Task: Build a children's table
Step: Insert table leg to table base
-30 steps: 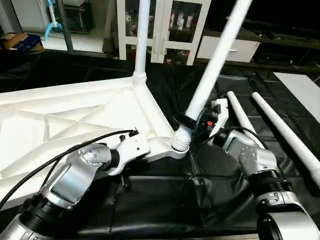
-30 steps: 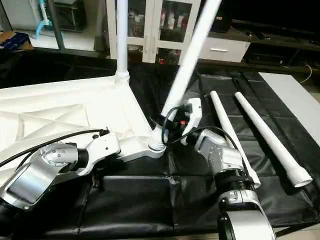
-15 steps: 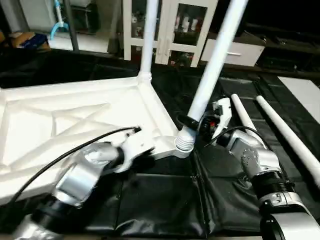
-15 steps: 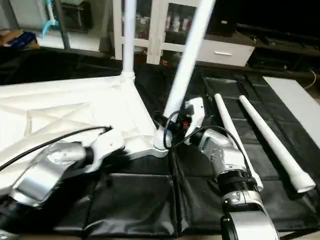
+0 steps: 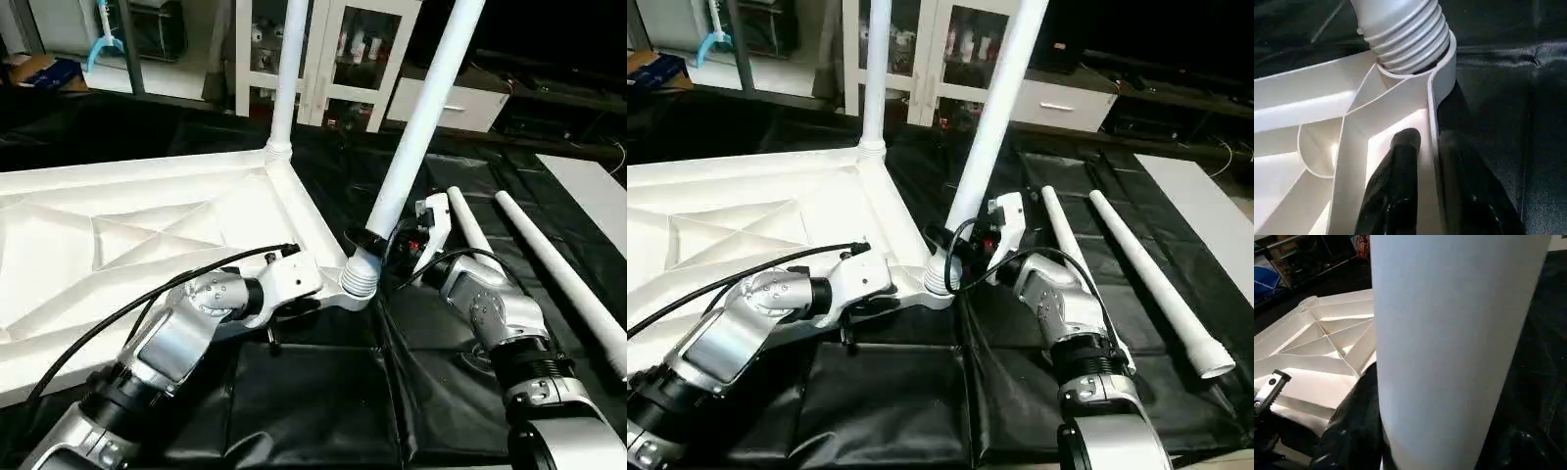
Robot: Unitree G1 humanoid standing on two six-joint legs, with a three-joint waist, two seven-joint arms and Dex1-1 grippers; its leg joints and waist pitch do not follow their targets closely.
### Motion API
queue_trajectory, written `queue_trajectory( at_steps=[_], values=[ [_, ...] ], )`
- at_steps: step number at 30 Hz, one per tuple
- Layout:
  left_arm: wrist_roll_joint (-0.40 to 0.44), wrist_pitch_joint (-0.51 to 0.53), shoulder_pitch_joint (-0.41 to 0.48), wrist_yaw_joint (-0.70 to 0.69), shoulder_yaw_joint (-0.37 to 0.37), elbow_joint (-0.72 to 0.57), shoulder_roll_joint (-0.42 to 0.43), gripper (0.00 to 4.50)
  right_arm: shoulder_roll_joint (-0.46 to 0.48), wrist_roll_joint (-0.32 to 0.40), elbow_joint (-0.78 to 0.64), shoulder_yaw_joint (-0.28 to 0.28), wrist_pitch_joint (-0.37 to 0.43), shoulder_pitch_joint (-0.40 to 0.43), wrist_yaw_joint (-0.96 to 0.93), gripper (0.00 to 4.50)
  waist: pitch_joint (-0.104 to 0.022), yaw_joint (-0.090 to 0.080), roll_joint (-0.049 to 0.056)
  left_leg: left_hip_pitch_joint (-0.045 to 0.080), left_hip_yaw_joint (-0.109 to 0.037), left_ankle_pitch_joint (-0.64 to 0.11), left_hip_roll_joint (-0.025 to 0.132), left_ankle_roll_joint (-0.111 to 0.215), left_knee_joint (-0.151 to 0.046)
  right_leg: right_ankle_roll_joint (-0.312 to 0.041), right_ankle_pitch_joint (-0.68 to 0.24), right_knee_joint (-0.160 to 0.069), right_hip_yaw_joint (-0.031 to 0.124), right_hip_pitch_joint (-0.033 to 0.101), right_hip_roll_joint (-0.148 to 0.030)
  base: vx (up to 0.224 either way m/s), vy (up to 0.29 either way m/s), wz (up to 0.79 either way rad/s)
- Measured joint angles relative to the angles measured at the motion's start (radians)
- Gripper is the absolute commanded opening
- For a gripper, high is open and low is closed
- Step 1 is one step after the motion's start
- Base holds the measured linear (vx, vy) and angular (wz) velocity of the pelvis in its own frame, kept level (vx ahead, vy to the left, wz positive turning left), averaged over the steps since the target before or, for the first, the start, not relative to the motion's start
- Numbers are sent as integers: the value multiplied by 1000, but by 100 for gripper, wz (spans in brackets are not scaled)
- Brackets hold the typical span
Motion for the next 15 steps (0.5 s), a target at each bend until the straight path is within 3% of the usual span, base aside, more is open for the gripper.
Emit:
queue_trajectory(
  at_steps=[2,3,5,8,13,15],
  values=[
    [7,14,-2,-1,-7,6,1,88,0,0,0,0,0,0,0,186,0,0,0,0,0,0,0,0,0,0,0,0,0,0,0,0,0,0],
    [10,23,-4,-3,-11,12,1,117,0,-1,0,0,-1,0,0,186,0,0,0,0,0,0,0,0,0,0,0,0,0,0,0,0,0,0],
    [18,28,-15,-7,-22,17,3,117,0,-2,-3,0,-1,2,-1,186,0,0,1,0,0,0,0,0,0,0,0,0,0,0,0,0,0,0],
    [25,32,-19,-6,-26,19,3,155,0,-2,-5,0,-2,2,-2,186,1,1,1,0,0,0,0,0,0,0,0,0,0,0,0,0,0,0],
    [29,42,-28,-11,-35,20,9,155,0,-2,-19,4,-1,7,-5,186,2,0,5,1,0,0,0,0,-1,1,0,0,0,0,0,0,0,0],
    [28,45,-31,-24,-36,19,15,130,0,-3,-27,4,0,9,-6,186,4,0,10,0,-1,0,0,0,-1,0,0,0,-1,0,0,0,0,0]
  ],
)
